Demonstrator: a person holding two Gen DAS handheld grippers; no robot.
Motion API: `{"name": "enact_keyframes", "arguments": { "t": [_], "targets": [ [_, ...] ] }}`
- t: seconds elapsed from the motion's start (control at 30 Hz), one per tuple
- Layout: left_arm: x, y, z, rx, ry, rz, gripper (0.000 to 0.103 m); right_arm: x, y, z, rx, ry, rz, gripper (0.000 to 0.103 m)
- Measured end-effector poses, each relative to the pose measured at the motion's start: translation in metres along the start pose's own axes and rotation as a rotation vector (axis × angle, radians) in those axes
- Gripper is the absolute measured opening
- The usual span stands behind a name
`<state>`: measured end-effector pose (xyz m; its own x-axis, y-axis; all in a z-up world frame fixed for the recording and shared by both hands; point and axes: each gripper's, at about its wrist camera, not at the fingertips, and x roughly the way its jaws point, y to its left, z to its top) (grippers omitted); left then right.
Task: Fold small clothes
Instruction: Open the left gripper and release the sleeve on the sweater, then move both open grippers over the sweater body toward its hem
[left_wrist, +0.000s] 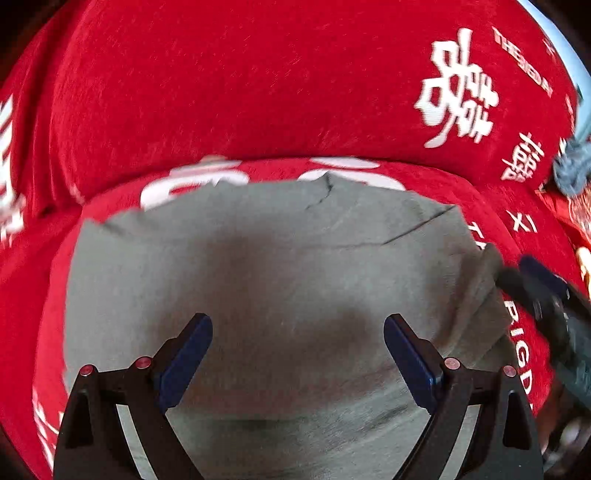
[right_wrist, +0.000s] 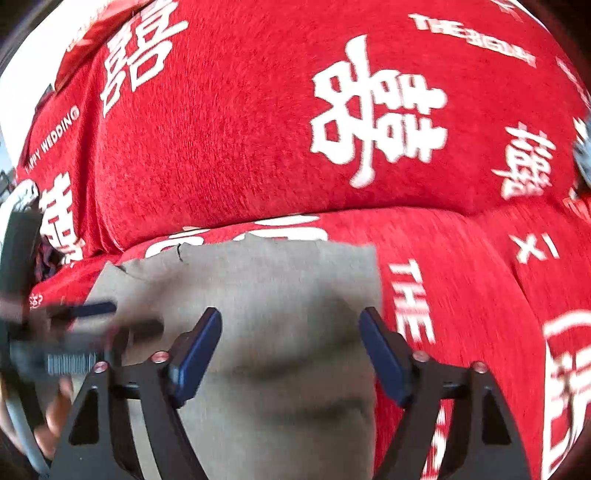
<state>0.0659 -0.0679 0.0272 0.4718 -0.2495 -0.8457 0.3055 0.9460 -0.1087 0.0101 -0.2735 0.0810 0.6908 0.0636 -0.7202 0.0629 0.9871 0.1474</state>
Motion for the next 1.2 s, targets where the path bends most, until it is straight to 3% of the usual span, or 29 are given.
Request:
{"name": "enact_keyframes", "arguments": {
  "t": [0.1,0.17,0.23,0.43,0.5,0.67,0.83,0.97,1.07,1.2],
  "targets": [
    [0.009,0.0,-0.01,-0.012,0.01,0.01,0.094,0.027,0.016,0.013,-0.051,0.083,0.018,0.071],
    [0.011,-0.001,-0.016,0.0,0.012,0.024,0.094,0.045,0.025,0.007,-0.086,0.174,0.063,0.068],
    [0.011,0.001,-0.025,0.01,0.01,0.037,0.094,0.058,0.026,-0.007,-0.145,0.248,0.041,0.064],
    [-0.007,0.017,-0.052,0.034,-0.039,0.046,0.094,0.01,0.004,-0.053,-0.179,0.244,0.001,0.063],
    [-0.014,0.02,-0.055,0.037,-0.058,0.053,0.094,-0.014,-0.002,-0.064,-0.183,0.206,-0.015,0.064],
    [-0.024,0.035,-0.041,-0.042,-0.11,0.058,0.094,-0.038,-0.005,-0.047,-0.11,0.09,-0.044,0.065],
    [-0.02,0.072,-0.032,-0.129,-0.106,0.132,0.094,-0.01,0.021,-0.02,-0.103,0.072,-0.042,0.065],
    [0.0,0.129,-0.032,-0.267,-0.03,0.133,0.094,0.043,0.013,-0.028,-0.024,0.219,-0.146,0.065],
    [-0.005,0.138,-0.029,-0.251,-0.049,0.148,0.094,0.041,0.014,-0.031,-0.019,0.176,-0.178,0.065],
    [0.003,0.143,-0.011,-0.267,-0.038,0.097,0.094,0.035,0.017,-0.023,0.025,0.142,-0.155,0.07]
  ]
}}
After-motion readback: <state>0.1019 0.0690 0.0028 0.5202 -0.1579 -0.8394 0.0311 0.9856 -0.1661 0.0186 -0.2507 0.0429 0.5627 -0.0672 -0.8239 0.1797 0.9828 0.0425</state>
